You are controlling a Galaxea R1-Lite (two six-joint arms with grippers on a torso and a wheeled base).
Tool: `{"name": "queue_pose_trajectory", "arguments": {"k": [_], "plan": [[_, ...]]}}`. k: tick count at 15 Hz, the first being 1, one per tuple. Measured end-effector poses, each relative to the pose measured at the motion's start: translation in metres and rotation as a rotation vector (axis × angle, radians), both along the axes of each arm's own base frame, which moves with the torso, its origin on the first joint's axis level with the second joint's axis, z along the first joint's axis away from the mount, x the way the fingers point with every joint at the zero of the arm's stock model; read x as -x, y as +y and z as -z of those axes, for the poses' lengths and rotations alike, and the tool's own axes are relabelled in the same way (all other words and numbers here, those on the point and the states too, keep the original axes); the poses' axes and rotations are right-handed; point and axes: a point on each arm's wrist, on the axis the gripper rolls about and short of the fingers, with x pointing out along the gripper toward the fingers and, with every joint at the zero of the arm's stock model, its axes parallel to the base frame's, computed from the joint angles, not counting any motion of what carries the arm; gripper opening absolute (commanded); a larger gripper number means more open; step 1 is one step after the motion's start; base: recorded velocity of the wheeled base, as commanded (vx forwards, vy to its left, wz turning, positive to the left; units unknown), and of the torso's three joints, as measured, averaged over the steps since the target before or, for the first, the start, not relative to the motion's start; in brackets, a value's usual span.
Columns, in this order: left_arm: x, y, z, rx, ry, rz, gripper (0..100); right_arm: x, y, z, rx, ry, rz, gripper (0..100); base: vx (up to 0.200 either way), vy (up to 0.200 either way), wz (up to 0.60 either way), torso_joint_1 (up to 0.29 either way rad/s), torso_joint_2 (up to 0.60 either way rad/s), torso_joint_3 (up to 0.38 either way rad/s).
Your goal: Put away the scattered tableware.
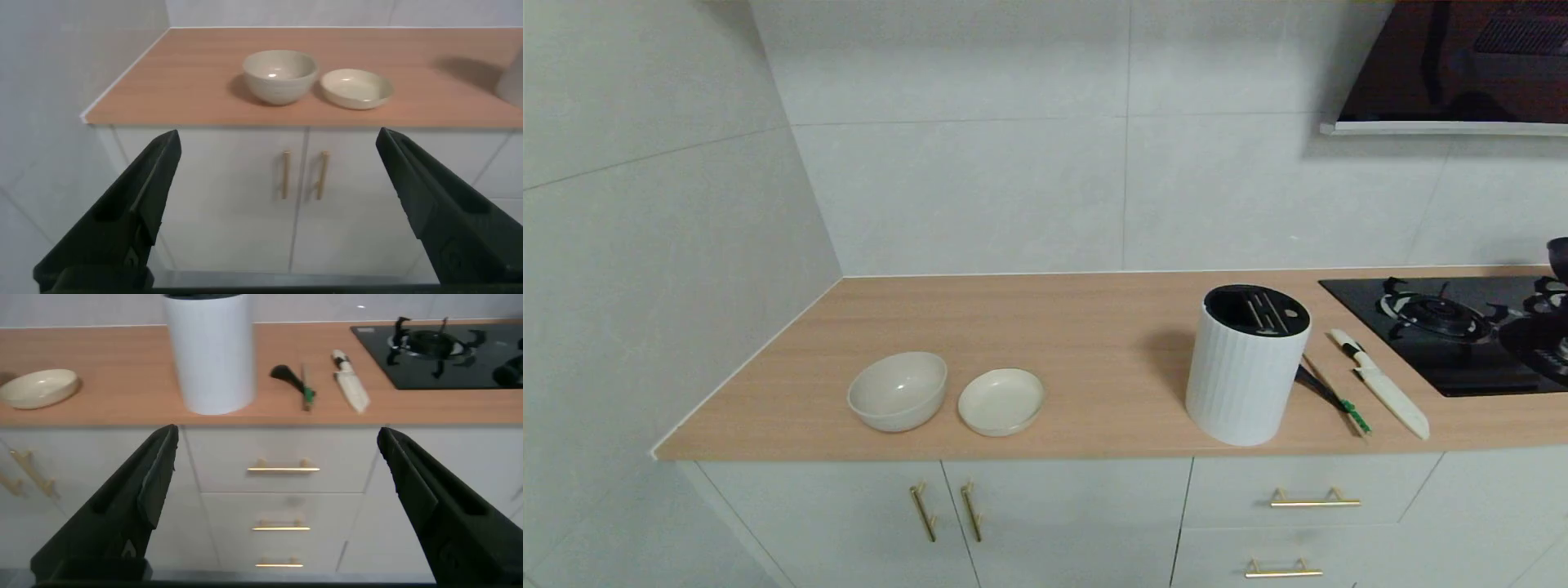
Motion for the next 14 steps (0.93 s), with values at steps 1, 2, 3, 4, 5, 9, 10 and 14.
{"name": "queue_pose_trajectory", "arguments": {"k": [1,2,3,4,5,9,10,14], "plan": [[0.0000,0.0000,0.0000,0.000,0.000,0.000,100,0.0000,0.0000,0.0000,0.000,0.000,0.000,100,0.000,0.200,0.00,0.007,0.00,-0.002],[0.0000,0.0000,0.0000,0.000,0.000,0.000,100,0.0000,0.0000,0.0000,0.000,0.000,0.000,100,0.000,0.200,0.00,-0.002,0.00,-0.002],[0.0000,0.0000,0.0000,0.000,0.000,0.000,100,0.0000,0.0000,0.0000,0.000,0.000,0.000,100,0.000,0.200,0.00,0.002,0.00,0.007],[0.0000,0.0000,0.0000,0.000,0.000,0.000,100,0.0000,0.0000,0.0000,0.000,0.000,0.000,100,0.000,0.200,0.00,-0.002,0.00,-0.002],[0.0000,0.0000,0.0000,0.000,0.000,0.000,100,0.0000,0.0000,0.0000,0.000,0.000,0.000,100,0.000,0.200,0.00,0.002,0.00,0.002],[0.0000,0.0000,0.0000,0.000,0.000,0.000,100,0.0000,0.0000,0.0000,0.000,0.000,0.000,100,0.000,0.200,0.00,0.001,0.00,0.004],[0.0000,0.0000,0.0000,0.000,0.000,0.000,100,0.0000,0.0000,0.0000,0.000,0.000,0.000,100,0.000,0.200,0.00,0.002,0.00,-0.002],[0.0000,0.0000,0.0000,0.000,0.000,0.000,100,0.0000,0.0000,0.0000,0.000,0.000,0.000,100,0.000,0.200,0.00,0.002,0.00,0.000]]}}
